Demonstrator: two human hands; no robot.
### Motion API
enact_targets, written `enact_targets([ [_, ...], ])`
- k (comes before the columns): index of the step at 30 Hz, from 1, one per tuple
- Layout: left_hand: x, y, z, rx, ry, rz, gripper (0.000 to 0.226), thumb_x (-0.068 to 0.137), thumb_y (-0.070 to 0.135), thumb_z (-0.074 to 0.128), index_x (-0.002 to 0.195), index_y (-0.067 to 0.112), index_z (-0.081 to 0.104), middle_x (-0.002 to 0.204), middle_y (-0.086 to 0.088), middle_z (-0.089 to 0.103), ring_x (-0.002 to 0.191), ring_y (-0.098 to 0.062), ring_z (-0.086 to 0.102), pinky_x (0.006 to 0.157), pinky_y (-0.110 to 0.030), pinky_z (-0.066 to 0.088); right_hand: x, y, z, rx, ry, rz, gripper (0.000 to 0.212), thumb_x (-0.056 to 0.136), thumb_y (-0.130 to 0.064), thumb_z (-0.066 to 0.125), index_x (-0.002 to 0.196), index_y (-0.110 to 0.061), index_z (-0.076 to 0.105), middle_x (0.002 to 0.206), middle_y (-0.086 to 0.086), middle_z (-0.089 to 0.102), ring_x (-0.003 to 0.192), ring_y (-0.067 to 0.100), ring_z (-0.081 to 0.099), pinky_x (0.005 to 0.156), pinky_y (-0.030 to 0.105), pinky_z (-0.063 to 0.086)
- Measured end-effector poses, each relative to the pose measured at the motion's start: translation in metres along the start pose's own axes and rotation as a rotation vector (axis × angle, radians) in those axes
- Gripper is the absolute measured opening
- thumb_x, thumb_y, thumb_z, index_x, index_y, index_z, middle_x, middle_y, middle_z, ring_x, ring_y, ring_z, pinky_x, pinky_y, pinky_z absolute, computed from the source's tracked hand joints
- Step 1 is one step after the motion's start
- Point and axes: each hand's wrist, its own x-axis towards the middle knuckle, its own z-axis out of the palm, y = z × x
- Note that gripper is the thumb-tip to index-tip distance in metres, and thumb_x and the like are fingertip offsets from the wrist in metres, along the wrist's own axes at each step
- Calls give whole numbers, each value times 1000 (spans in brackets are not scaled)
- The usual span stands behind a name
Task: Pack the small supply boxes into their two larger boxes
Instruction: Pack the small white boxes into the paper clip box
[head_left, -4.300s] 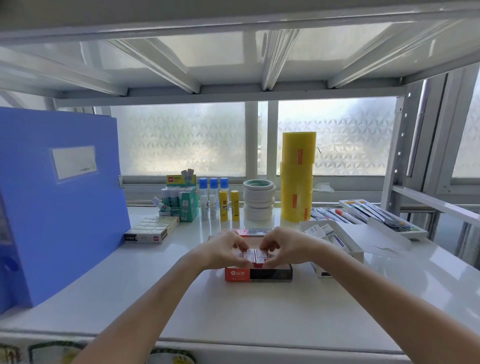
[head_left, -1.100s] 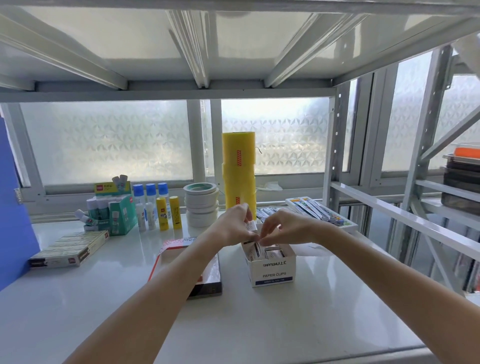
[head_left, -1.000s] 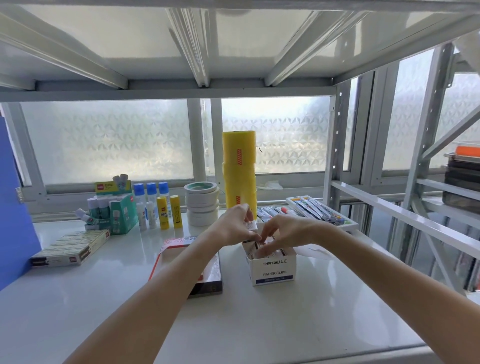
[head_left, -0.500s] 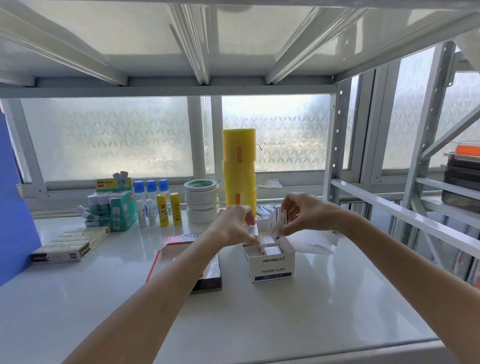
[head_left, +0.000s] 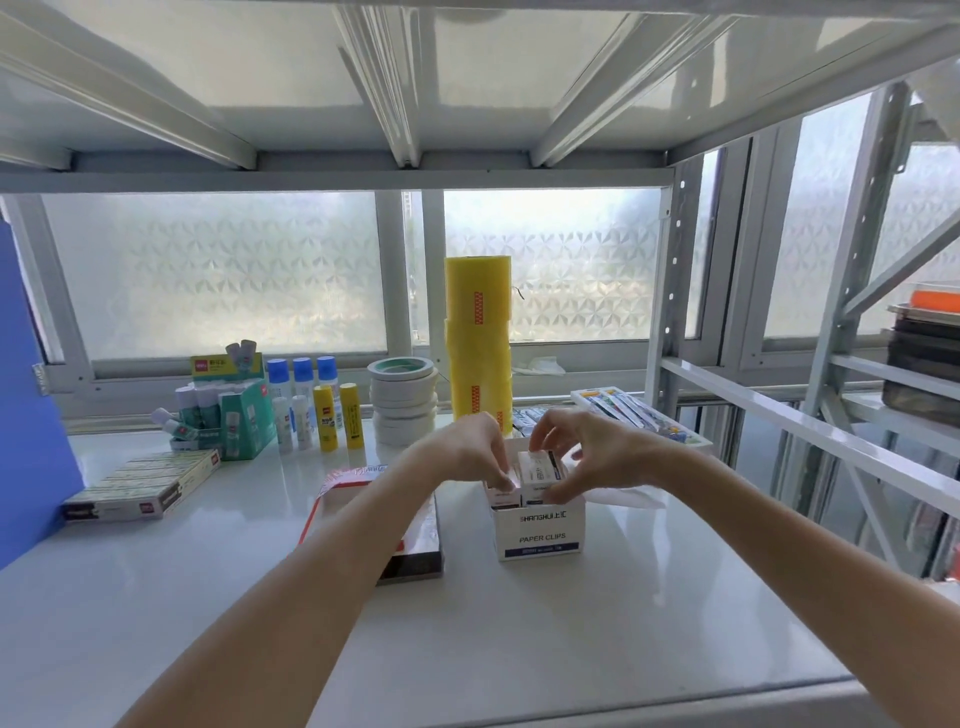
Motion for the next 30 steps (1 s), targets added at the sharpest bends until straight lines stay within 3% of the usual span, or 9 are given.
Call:
enact_targets([
  [3, -11, -8, -18, -131, 29, 35, 22, 84, 5, 64, 104, 0, 74, 113, -15, 72, 108, -25, 66, 101, -41, 51, 7, -6, 7, 36, -58, -9, 49, 63, -14, 86, 102, -22, 59, 109, 6, 67, 102, 16, 61, 84, 19, 48],
  [6, -20, -6, -27, -131, 66, 49, 29, 87, -1, 53, 109, 4, 73, 119, -11, 70, 112, -22, 62, 103, -38, 49, 16, -12, 12, 25, -115, -18, 45, 63, -17, 86, 101, -25, 63, 103, 1, 67, 94, 13, 62, 85, 25, 51],
  [11, -30, 0, -23, -79, -24, 67, 27, 86, 14, 65, 109, 3, 73, 112, -10, 73, 104, -20, 66, 98, -36, 53, 24, -13, 23, -165, -214, 3, 32, 74, -6, 72, 99, -26, 67, 96, 1, 62, 92, 16, 58, 79, 29, 52],
  [13, -32, 0, -23, -84, -33, 67, 29, 83, 17, 69, 108, 2, 73, 111, -10, 74, 103, -21, 67, 97, -38, 54, 20, -15, 16, -173, -188, 20, 38, 72, -15, 78, 108, -21, 67, 96, -3, 62, 98, 16, 58, 86, 29, 51],
  [16, -33, 2, -22, -55, -48, 59, 36, 78, 24, 76, 107, 3, 73, 113, -10, 72, 106, -20, 65, 95, -32, 52, 9, -19, -11, -119, -108, 26, 54, 63, -32, 86, 112, -19, 68, 114, -4, 67, 107, 14, 59, 96, 32, 50],
  [21, -28, 13, -13, 106, -58, 3, 45, 67, 28, 85, 104, 5, 74, 110, -7, 71, 105, -21, 63, 92, -33, 52, 1, -15, -18, -341, -175, 101, 37, 63, -31, 84, 98, -23, 74, 113, -1, 67, 107, 17, 60, 96, 41, 50],
  [26, -21, 20, 1, 222, -12, -33, 34, 67, 19, 84, 96, 4, 74, 102, -11, 72, 97, -26, 66, 89, -40, 57, 10, -19, -14, -400, -264, 113, 26, 63, -27, 83, 85, -33, 70, 99, -4, 72, 98, 18, 63, 90, 37, 51],
  [30, -20, 17, 3, 189, 5, -32, 29, 67, 13, 81, 94, 3, 76, 100, -11, 74, 95, -25, 68, 85, -37, 59, 10, -19, -6, -369, -264, 123, 27, 68, -15, 80, 93, -20, 74, 82, -7, 68, 73, 7, 58, 65, 20, 46],
])
